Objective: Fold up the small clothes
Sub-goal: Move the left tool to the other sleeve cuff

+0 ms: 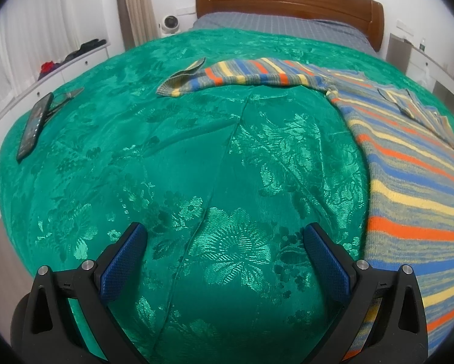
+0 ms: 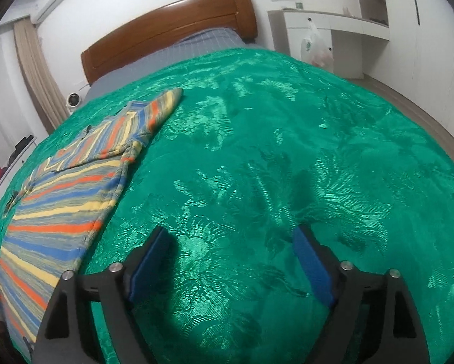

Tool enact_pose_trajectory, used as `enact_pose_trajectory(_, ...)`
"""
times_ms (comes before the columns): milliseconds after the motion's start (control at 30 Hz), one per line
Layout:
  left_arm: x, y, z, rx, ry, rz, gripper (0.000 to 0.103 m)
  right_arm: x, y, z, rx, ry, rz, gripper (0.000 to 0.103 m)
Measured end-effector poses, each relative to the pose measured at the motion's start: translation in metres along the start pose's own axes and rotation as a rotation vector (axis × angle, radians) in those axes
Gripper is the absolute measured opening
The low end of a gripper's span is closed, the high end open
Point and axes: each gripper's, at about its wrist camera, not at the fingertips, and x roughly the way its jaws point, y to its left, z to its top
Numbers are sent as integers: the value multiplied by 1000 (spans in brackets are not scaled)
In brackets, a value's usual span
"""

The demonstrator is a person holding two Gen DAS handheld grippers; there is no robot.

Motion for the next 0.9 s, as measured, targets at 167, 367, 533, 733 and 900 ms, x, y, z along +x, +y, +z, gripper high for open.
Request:
enact_pose_trajectory(167, 0, -1, -2, 1, -7, 7, 103, 5, 1, -2, -1, -13, 13, 90)
enact_pose_trajectory(367, -4, 0, 4, 9, 71, -20, 103, 6, 2, -2, -4, -11, 17, 92)
enact_pose_trajectory(533, -19, 15, 38, -4, 73, -183, 103, 8, 4, -3, -14, -11, 18, 94)
enact_pose_trajectory(733, 44, 55, 144, -12, 81, -109, 102, 10, 6, -2, -19, -11, 20, 96)
enact_pose_trajectory(900, 126, 68, 187, 23, 207, -1, 95, 10, 6, -2, -21, -10, 16, 96)
